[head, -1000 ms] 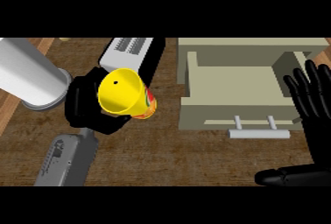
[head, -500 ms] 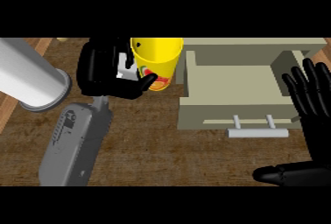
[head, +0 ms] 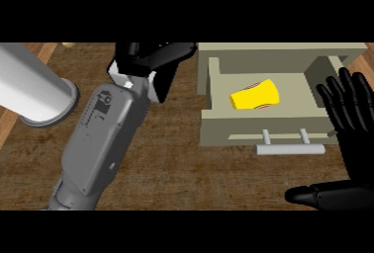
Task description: Pick up the cup, place it into the drawer and close the drawer
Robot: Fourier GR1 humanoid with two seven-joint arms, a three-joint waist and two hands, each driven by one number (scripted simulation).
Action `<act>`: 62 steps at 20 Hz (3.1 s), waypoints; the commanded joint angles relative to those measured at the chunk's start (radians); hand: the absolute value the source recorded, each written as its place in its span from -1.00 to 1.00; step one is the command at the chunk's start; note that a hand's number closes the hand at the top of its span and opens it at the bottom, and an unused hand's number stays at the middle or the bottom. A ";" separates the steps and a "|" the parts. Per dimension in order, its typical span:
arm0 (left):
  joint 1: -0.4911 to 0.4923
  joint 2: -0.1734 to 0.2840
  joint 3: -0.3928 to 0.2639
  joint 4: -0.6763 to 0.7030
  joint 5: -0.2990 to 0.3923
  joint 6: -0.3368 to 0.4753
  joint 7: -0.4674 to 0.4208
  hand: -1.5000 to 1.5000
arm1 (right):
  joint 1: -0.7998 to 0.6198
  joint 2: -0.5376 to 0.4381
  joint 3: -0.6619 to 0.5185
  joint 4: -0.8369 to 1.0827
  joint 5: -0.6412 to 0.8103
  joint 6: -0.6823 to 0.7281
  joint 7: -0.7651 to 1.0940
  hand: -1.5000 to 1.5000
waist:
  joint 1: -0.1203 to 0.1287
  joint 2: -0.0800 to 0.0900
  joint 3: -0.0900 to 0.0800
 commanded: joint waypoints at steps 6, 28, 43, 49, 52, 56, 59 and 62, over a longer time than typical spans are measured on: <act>-0.173 -0.005 -0.074 0.261 0.036 0.087 -0.033 1.00 | 0.029 0.006 0.008 -0.030 -0.009 0.011 -0.004 -1.00 | -0.009 0.001 0.000; -0.405 -0.005 -0.413 0.743 0.371 0.241 -0.212 1.00 | -0.049 -0.005 0.015 -0.015 -0.039 0.017 0.034 -1.00 | -0.086 0.017 0.001; -0.413 -0.005 -0.580 0.776 0.452 0.285 -0.189 -1.00 | -0.108 0.020 0.027 0.114 -0.014 0.029 -0.065 -1.00 | -0.094 0.029 0.001; -0.434 -0.005 -0.529 0.746 0.538 0.240 -0.268 -1.00 | -0.090 -0.003 -0.017 0.067 -0.129 0.061 -0.011 -1.00 | -0.080 0.021 0.001; -0.398 -0.005 -0.495 0.707 0.581 0.193 -0.362 -1.00 | -0.093 -0.013 -0.018 0.058 -0.153 0.072 0.015 -1.00 | -0.062 0.016 0.000; -0.421 -0.005 -0.432 0.713 0.614 0.152 -0.339 -1.00 | -0.013 -0.024 -0.022 -0.020 -0.181 0.101 0.016 -1.00 | -0.029 0.004 0.000; -0.372 0.041 -0.409 0.629 0.600 0.171 -0.290 -1.00 | 0.003 -0.046 -0.024 -0.012 -0.167 0.124 0.014 1.00 | 0.009 -0.005 0.000; -0.348 0.079 -0.388 0.561 0.612 0.164 -0.273 -1.00 | -0.048 -0.154 -0.060 0.029 -0.145 0.204 0.011 1.00 | 0.021 -0.005 -0.001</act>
